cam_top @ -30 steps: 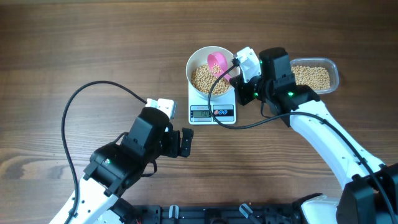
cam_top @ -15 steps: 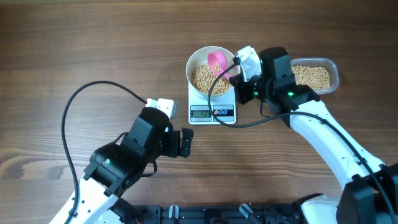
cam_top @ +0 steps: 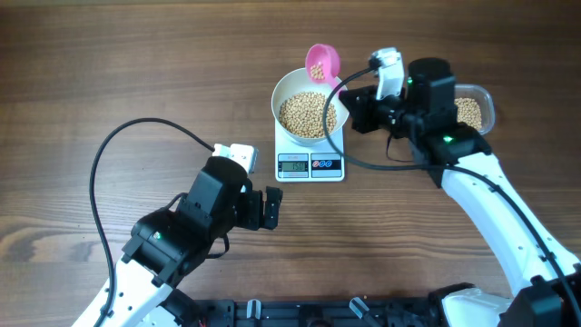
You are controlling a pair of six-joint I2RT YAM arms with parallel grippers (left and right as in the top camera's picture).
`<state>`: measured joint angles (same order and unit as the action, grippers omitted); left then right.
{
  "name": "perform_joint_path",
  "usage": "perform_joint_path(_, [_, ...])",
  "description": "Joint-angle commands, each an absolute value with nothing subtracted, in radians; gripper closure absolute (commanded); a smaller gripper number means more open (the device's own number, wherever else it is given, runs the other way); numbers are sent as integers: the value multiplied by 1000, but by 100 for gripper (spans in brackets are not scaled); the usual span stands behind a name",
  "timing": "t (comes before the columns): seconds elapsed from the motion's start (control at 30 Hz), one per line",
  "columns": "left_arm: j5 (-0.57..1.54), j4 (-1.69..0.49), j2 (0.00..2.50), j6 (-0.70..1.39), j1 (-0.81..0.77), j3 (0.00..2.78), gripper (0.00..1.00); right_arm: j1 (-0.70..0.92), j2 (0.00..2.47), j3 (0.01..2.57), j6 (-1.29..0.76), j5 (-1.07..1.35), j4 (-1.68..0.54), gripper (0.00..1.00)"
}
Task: Scoop item into bowl and weigh 150g on scale
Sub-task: 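Carry the empty scoop back over the soybean tub with the right gripper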
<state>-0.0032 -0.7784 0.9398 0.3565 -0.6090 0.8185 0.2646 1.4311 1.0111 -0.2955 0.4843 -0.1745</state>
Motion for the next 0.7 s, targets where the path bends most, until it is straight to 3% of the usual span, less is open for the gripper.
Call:
perform_joint_path(0.0, [-20,-775,943,345,-612,833,0,192,1402,1044,-496,623,-117,96])
perform_joint_path(0.23, [-20,-775,943,345,-612,833,0,-8,1402,1044,-761,762,-38,96])
perform_joint_path(0.57, [-20,-775,943,345,-612,833,0,-357,1402,1043,-748,926,-118,96])
perform_joint_path(0.67, [-20,-775,943,345,-612,833,0,-417,1402,1042,-620,923,-229,96])
